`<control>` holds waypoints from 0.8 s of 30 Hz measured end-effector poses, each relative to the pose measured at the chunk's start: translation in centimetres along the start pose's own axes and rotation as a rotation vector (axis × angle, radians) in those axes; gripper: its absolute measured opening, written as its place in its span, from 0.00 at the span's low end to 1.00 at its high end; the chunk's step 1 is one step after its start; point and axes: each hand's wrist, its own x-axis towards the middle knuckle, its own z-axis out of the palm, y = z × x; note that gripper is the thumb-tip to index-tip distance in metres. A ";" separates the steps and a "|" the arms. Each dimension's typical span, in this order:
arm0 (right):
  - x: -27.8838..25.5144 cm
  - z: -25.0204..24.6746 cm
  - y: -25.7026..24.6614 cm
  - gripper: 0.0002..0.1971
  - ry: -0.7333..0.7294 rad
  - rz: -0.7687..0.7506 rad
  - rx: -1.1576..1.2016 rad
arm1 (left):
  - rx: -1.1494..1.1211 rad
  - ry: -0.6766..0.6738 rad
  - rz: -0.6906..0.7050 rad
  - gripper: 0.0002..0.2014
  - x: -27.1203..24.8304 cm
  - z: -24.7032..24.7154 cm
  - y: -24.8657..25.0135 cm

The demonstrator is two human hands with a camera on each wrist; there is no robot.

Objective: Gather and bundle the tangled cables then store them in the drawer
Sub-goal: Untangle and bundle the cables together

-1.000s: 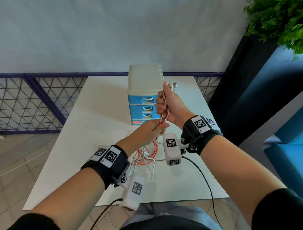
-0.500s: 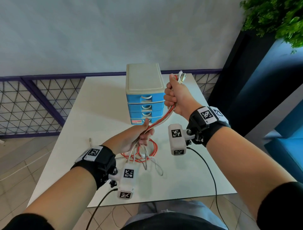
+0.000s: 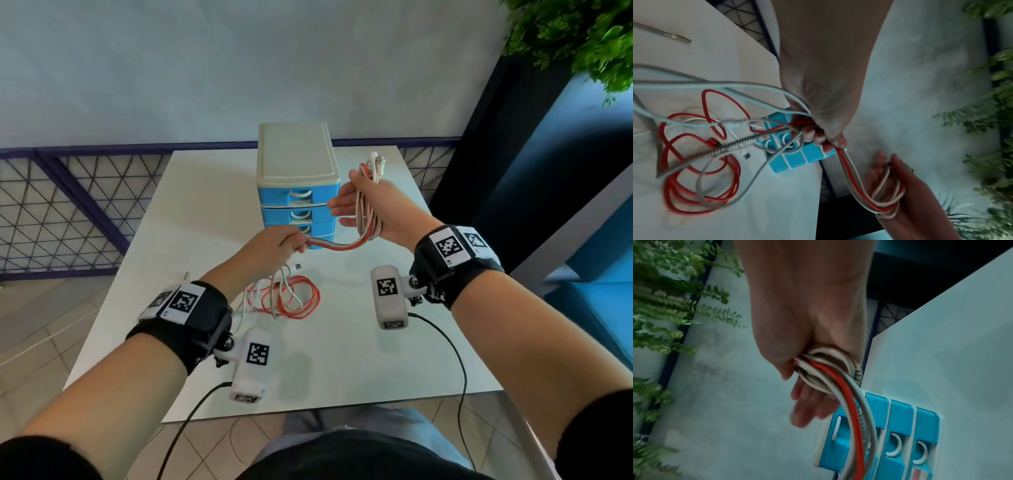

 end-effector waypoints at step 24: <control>-1.2 2.8 2.0 0.05 -0.267 0.207 -0.192 | -0.162 -0.167 -0.012 0.10 -0.4 -1.8 0.1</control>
